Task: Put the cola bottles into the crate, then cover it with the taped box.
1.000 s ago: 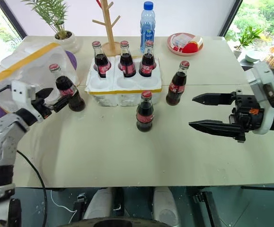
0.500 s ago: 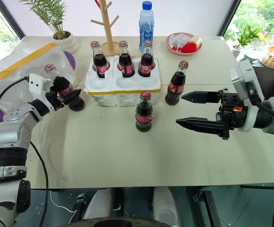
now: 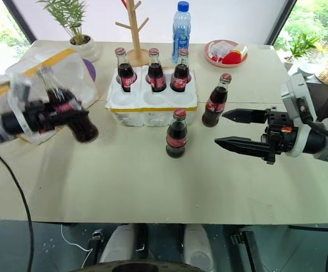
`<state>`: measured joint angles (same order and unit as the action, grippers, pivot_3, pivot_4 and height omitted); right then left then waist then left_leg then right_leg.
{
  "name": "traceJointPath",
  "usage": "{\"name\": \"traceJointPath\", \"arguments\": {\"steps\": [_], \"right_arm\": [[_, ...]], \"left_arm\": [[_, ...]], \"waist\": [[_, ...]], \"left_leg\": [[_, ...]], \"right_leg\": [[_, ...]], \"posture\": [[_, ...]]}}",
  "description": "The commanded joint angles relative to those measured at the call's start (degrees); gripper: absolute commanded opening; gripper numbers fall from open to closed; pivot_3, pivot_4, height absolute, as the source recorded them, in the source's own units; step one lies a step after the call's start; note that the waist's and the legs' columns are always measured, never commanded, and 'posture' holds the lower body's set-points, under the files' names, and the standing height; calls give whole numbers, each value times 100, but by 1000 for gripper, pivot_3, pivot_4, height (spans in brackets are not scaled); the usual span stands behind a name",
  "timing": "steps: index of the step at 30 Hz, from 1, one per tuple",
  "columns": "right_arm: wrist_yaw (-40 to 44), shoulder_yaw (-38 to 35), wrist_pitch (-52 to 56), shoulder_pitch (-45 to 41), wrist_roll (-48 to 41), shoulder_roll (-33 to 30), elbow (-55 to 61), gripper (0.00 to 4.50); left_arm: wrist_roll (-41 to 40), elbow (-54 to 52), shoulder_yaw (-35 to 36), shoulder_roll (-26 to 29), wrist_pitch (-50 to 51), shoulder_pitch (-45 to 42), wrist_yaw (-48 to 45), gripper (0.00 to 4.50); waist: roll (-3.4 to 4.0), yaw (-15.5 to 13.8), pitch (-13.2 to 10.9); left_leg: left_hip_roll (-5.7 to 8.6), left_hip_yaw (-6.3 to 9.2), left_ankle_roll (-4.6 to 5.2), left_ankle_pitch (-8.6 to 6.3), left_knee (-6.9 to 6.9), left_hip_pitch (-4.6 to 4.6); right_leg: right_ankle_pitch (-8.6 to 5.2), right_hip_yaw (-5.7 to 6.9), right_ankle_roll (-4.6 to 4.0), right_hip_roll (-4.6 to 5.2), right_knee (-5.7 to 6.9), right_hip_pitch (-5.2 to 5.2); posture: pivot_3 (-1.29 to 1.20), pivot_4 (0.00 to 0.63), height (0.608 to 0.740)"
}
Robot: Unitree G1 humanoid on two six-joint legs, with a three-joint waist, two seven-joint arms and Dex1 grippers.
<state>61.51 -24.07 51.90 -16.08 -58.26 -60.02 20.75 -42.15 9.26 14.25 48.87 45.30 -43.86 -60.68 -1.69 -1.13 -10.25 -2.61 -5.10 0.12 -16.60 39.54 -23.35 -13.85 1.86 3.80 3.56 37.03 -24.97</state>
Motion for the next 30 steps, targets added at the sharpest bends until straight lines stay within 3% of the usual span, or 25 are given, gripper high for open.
{"name": "traceJointPath", "arguments": {"steps": [1, 7, 16, 20, 22, 24, 30], "right_arm": [[4, -87, -150, 22, 33, 27, 34, 4500], [-198, -59, -214, 107, 50, 190, 127, 4500], [-422, -128, -269, 384, 12, 360, 285, 4500], [-588, 17, -378, 364, 155, 500, 263, 4500], [-678, 117, -408, 281, 234, 556, 231, 4500], [-777, 259, -503, 205, 443, 583, 169, 4500], [-825, 711, -799, 138, 1031, 587, 59, 4500]], "left_arm": [[531, 921, -310, -445, -752, -959, 120, 2800], [1616, 2415, -1008, -1356, -2116, -1856, 1, 2800], [3065, 3549, -1647, -1968, -4244, -1822, 378, 2800], [3259, 3695, -1686, -2236, -4401, -1656, 551, 2800], [3244, 3687, -1641, -2311, -4360, -1583, 545, 3825], [3213, 3521, -1602, -2290, -4284, -1489, 488, 4479], [2669, 2552, -1187, -1863, -3387, -1396, 120, 4479]], "waist": [[0, 4, 1], [-2, 53, -1], [0, 33, -5], [0, 36, -5], [1, 38, -4], [3, 34, -3], [2, 51, -3]], "left_leg": [[5, 1, 1, -1, 2, 2], [6, -2, 8, -4, 18, -2], [-10, -6, 12, -6, 23, -21], [-8, -4, 17, -9, 36, -23], [-9, -3, 18, -10, 38, -23], [-9, 0, 18, -10, 40, -19], [-9, 1, 18, -10, 42, -19]], "right_leg": [[0, 1, 2, 0, -2, 6], [5, 1, 11, -11, -1, 8], [5, -9, 10, -23, 4, -21], [7, -9, 13, -17, 5, -14], [8, -9, 14, -16, 7, -13], [8, -8, 14, -16, 10, -9], [8, -7, 14, -17, 10, -8]], "posture": [[0, 150, 740], [0, 150, 740], [0, 150, 740], [0, 150, 740], [0, 150, 740], [0, 150, 740], [0, 150, 740]]}}
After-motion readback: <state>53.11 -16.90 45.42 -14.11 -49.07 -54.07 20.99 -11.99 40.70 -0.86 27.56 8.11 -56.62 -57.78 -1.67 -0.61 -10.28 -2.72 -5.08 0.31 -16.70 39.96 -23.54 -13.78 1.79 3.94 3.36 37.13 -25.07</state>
